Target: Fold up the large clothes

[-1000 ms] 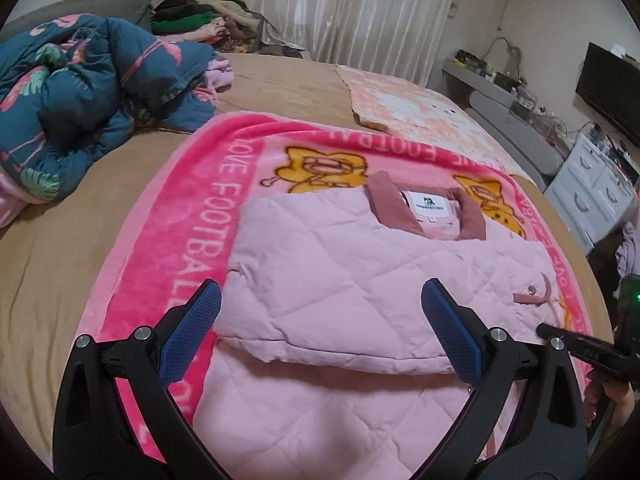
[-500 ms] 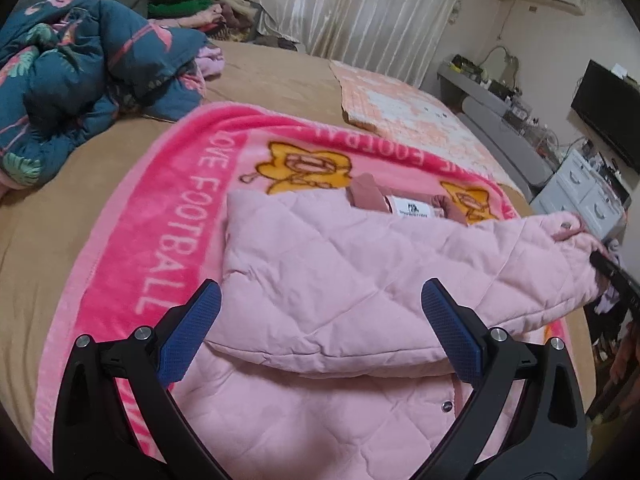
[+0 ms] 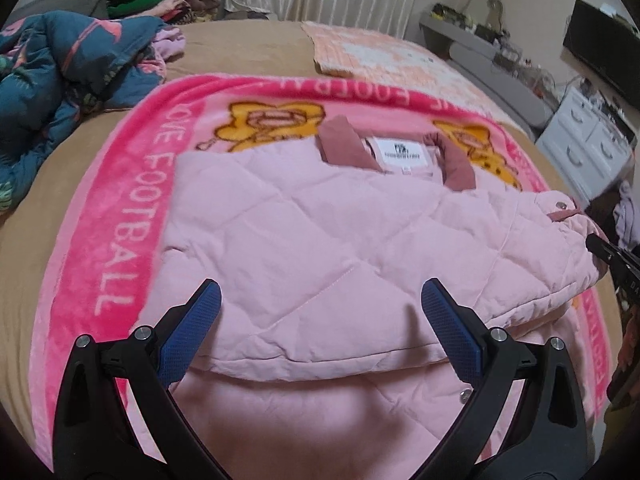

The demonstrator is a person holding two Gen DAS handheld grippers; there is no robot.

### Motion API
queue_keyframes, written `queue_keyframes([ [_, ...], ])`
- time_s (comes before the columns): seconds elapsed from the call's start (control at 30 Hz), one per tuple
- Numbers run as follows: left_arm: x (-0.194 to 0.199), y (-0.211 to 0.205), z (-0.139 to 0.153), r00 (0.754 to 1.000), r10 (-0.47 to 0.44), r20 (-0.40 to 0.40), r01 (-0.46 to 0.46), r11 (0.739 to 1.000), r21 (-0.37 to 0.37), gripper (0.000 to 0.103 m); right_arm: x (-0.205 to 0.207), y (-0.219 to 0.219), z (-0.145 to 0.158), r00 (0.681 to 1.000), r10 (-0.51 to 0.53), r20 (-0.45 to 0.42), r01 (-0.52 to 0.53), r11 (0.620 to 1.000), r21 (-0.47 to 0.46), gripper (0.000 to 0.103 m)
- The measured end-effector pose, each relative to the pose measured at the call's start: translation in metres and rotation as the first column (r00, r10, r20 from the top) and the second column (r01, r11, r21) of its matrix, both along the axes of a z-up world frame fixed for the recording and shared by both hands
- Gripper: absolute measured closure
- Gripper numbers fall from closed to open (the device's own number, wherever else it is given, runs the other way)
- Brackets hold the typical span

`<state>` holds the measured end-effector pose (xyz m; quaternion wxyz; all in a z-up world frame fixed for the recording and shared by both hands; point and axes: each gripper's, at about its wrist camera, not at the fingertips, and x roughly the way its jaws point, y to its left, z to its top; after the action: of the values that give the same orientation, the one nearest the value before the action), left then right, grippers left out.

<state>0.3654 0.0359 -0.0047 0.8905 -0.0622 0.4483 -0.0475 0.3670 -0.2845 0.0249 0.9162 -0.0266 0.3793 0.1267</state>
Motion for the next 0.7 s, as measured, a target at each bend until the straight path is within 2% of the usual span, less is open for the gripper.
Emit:
queue_keyframes([
  [0.1, 0.005, -0.003, -0.013, 0.999, 0.0, -0.037, 0.001, 1.0, 0.026, 0.009, 0.001, 0.001, -0.01, 1.0, -0.004, -0.031, 0.004, 1.0, -0.011, 0.092],
  [0.13, 0.006, -0.004, -0.017, 0.999, 0.0, -0.046, 0.001, 0.999, 0.033, 0.009, 0.001, 0.001, -0.012, 0.999, -0.014, -0.041, 0.013, 1.0, -0.018, 0.087],
  [0.2, 0.006, -0.005, -0.025, 0.998, -0.002, -0.062, 0.005, 0.999, 0.045, 0.009, 0.0, -0.001, -0.017, 0.997, -0.049, -0.061, 0.048, 0.998, -0.031, 0.068],
  [0.23, 0.006, -0.005, -0.027, 0.998, -0.003, -0.065, 0.006, 0.999, 0.046, 0.009, 0.0, -0.002, -0.018, 0.996, -0.061, -0.066, 0.059, 0.998, -0.031, 0.054],
  [0.27, 0.006, -0.005, -0.031, 0.998, -0.009, -0.07, 0.012, 0.999, 0.049, 0.009, -0.002, -0.004, -0.017, 0.996, -0.072, -0.06, 0.071, 0.997, -0.02, 0.05],
  [0.4, 0.004, -0.007, -0.04, 0.998, -0.012, -0.069, 0.016, 0.998, 0.059, 0.009, -0.011, -0.005, -0.004, 0.996, -0.088, 0.011, 0.088, 0.996, -0.024, 0.043],
  [0.5, 0.003, -0.006, -0.044, 0.998, -0.021, -0.066, 0.025, 0.998, 0.063, 0.009, -0.011, 0.0, 0.007, 0.997, -0.069, 0.036, 0.069, 0.998, 0.017, 0.034],
  [0.6, 0.004, -0.005, -0.046, 0.997, -0.024, -0.07, 0.028, 0.998, 0.056, 0.009, -0.006, 0.014, 0.013, 0.999, -0.03, 0.032, 0.029, 1.0, 0.004, 0.029],
  [0.67, 0.004, -0.004, -0.046, 0.997, -0.024, -0.07, 0.028, 0.998, 0.06, 0.009, 0.001, 0.03, 0.011, 1.0, 0.009, 0.001, -0.008, 0.999, -0.04, 0.023],
  [0.7, 0.004, -0.004, -0.047, 0.997, -0.024, -0.071, 0.029, 0.997, 0.066, 0.009, 0.005, 0.039, 0.008, 0.999, 0.031, -0.019, -0.032, 0.997, -0.065, 0.023],
])
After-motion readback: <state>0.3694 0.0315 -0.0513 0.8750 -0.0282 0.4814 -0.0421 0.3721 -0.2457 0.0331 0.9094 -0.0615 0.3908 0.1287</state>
